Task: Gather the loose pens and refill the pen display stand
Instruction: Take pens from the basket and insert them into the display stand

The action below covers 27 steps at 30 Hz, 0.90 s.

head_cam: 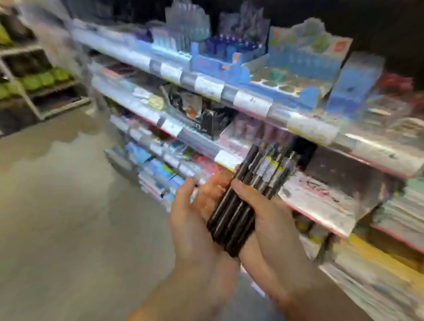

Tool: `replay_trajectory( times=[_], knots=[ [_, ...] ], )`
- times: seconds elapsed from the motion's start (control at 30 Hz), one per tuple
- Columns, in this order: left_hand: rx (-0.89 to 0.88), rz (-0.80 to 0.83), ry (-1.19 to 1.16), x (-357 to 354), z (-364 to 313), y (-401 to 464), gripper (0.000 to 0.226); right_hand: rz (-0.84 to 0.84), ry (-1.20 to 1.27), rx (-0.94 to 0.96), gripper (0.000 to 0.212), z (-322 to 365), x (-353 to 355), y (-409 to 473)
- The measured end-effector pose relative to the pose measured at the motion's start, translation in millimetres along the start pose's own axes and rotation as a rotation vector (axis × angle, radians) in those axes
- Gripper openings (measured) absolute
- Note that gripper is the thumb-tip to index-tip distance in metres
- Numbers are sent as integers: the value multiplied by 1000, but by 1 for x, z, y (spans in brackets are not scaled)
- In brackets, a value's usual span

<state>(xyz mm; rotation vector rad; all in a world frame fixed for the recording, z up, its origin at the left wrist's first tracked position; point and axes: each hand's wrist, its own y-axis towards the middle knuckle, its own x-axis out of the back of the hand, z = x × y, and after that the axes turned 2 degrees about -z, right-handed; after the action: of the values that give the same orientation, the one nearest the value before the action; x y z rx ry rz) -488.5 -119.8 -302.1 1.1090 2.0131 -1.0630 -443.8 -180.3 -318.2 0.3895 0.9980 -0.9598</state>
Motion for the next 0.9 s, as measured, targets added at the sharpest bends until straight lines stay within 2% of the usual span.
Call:
replay_trajectory(
  times=[0.07,0.13,0.2,0.23,0.3,0.33,0.53,0.63,0.7,0.77,0.9],
  knots=[
    [-46,-168,-86,31,-18,-10,45,-5,-13,-107,25,-48,-7,-1],
    [-160,-303,-184,59,-39,-20,49,64,-105,-187,18,-88,-17,-5],
    [-258,-366,-258,84,-59,-31,54,160,-257,-211,36,-119,-27,-7],
    [-288,-373,-295,95,-67,-36,53,212,-338,-207,37,-130,-32,-9],
    [-303,-374,-329,114,-81,-41,52,271,-435,-197,20,-149,-41,-8],
    [-290,-366,-329,124,-87,-42,53,281,-443,-204,19,-158,-44,-5],
    [-231,-355,-455,190,-148,-26,63,328,-340,-314,30,-234,-66,32],
    [-245,-362,-462,237,-196,-14,63,259,-270,-428,22,-296,-86,58],
    [-257,-382,-378,267,-232,-6,50,230,-262,-484,16,-333,-105,76],
    [-271,-342,-176,291,-265,-3,35,213,-374,-482,15,-359,-123,93],
    [-294,-317,309,323,-322,10,28,296,-648,-471,15,-386,-155,123]
  ],
)
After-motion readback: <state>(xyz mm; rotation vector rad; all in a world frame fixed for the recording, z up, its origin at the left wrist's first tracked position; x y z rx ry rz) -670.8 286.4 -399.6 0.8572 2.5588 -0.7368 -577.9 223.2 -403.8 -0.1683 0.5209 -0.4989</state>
